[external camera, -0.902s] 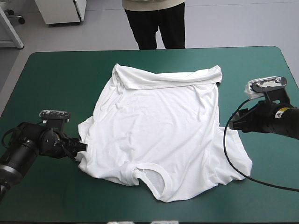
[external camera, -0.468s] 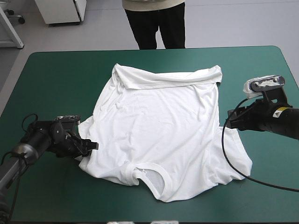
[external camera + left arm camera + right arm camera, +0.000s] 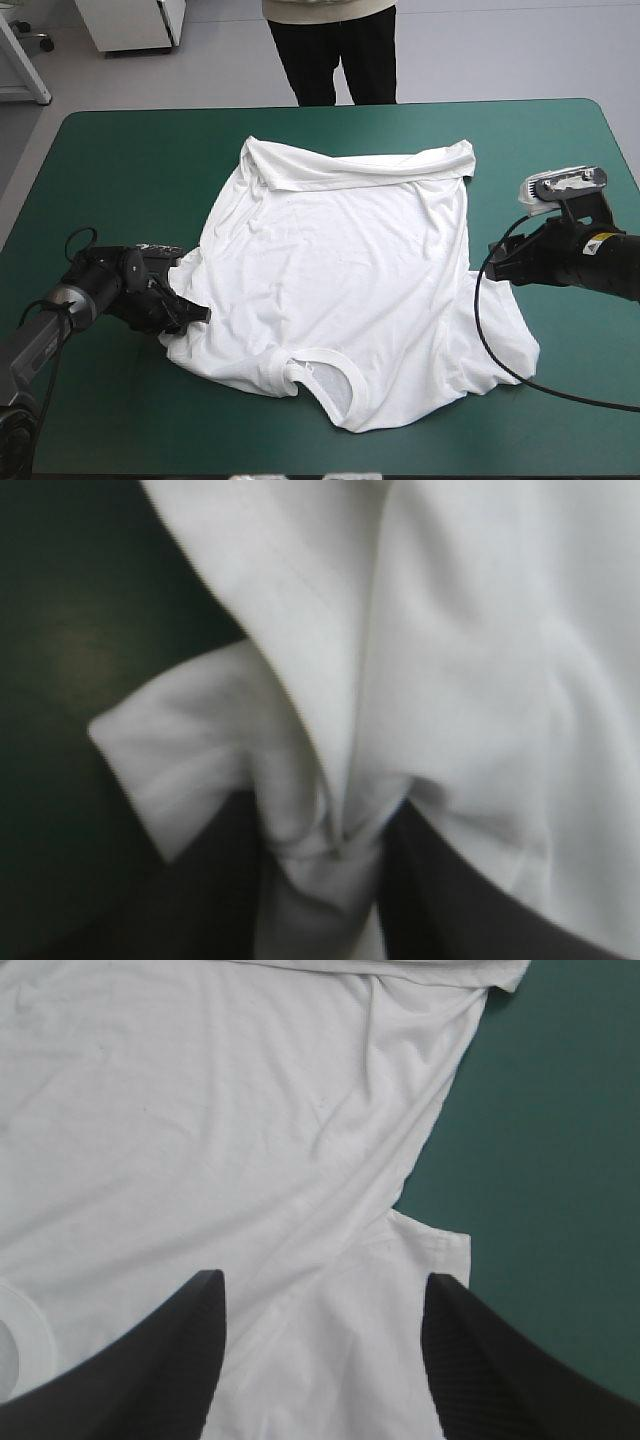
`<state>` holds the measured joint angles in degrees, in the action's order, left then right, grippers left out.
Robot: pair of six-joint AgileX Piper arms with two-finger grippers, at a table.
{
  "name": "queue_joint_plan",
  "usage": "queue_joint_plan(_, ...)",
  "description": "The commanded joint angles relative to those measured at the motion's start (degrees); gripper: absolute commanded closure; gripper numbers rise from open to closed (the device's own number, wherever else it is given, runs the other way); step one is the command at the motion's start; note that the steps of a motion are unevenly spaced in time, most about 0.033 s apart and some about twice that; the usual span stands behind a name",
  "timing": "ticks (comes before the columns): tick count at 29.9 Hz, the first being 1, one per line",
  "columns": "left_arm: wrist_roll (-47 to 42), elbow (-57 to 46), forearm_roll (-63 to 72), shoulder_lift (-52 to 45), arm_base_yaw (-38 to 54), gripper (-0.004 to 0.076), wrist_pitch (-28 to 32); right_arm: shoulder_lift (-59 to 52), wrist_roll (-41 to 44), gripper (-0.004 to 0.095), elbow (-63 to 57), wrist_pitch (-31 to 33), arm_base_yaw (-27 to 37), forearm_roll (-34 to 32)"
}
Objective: Fold the cloth
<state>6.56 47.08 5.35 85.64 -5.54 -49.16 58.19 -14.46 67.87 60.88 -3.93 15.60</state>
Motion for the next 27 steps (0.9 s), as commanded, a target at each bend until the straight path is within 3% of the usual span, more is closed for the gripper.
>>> queue_joint_plan(1, 2.0, -2.42, 4.56, 2.8, -0.31, 0.0729, 4.65, 0.15, 2.28, 0.0354, 1.45, 1.23, 0.51, -3.79)
queue_joint_plan(7, 2.26, -2.42, 5.67, 2.8, -0.31, 0.0733, 5.94, 3.64, 5.62, 0.0354, 1.03, 10.53, 0.42, -7.2)
queue_joint_plan(14, 3.19, -2.42, 5.8, 2.8, -0.31, 0.0733, 5.58, 5.29, 5.99, 0.0343, -11.34, 6.34, 0.42, -11.67)
queue_joint_plan(18, 3.87, -2.42, 5.82, 2.8, -0.31, 0.0733, 5.46, 5.59, 6.76, 0.0315, -21.19, -1.61, 0.42, -11.11)
queue_joint_plan(27, 4.72, -2.16, 5.67, 2.8, -0.31, 0.0733, 5.42, 10.24, 9.94, 0.0286, -26.65, -10.77, 0.42, -15.6)
